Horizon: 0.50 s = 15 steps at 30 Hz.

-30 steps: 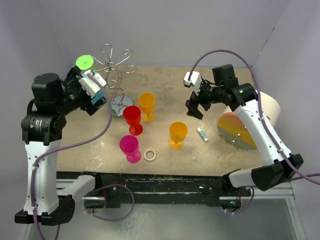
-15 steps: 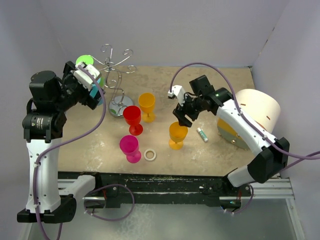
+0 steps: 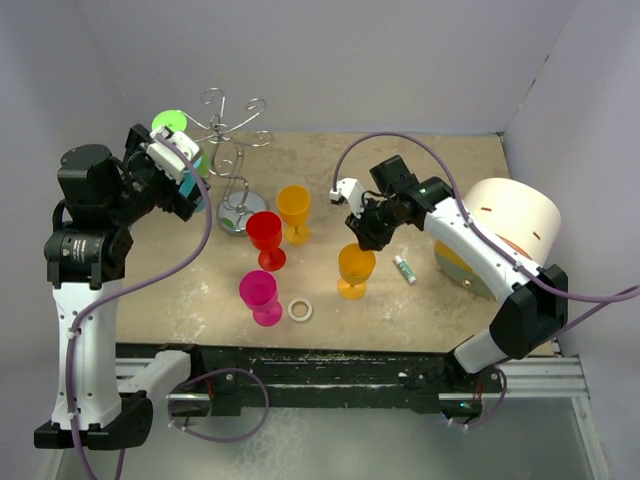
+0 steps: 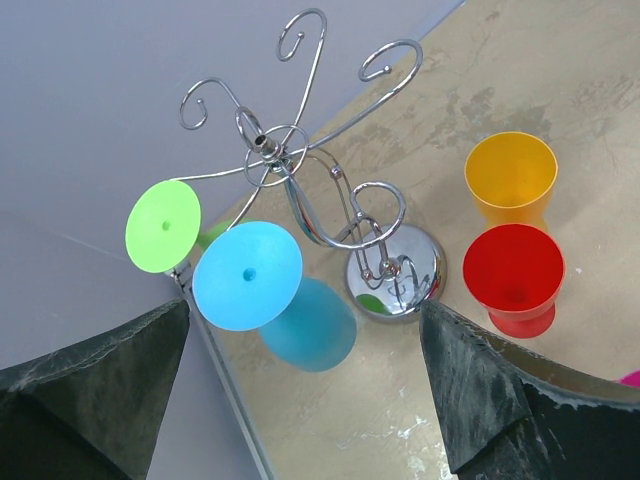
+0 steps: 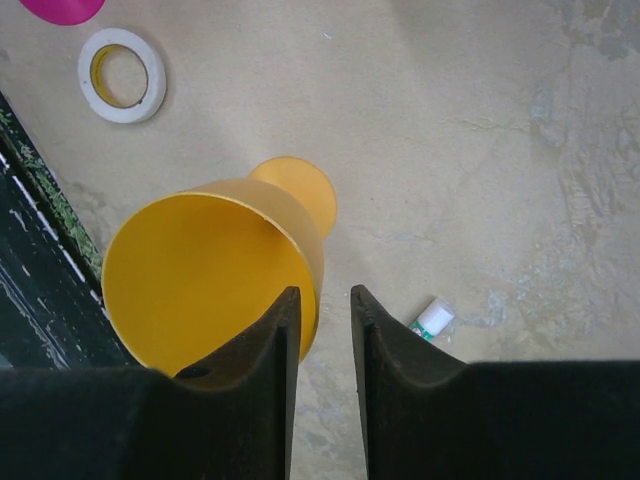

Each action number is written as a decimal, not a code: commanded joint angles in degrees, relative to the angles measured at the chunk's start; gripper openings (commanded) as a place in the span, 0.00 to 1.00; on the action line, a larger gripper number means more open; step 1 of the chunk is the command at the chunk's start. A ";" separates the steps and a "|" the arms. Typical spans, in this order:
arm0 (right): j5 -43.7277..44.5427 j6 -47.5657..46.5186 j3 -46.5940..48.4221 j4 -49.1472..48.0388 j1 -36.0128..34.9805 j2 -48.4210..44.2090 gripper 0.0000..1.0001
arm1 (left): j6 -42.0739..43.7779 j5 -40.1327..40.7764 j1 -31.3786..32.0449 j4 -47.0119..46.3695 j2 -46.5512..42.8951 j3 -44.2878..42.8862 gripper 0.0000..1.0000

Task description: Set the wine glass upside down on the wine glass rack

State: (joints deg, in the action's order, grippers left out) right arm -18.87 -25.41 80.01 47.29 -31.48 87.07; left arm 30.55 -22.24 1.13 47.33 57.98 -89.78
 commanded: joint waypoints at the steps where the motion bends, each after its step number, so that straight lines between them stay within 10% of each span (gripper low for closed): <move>1: 0.21 0.19 -0.50 -0.05 -0.24 0.07 0.27 | -0.56 0.44 -0.42 -2.33 -0.85 0.47 0.99; 15: 0.86 -1.83 0.65 0.47 -0.24 0.02 0.08 | -0.71 1.38 -0.42 -2.57 -0.76 0.30 0.99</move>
State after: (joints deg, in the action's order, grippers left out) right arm -18.46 -25.82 79.02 47.27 -31.48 88.14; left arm 30.57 -21.58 1.13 47.31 57.76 -89.32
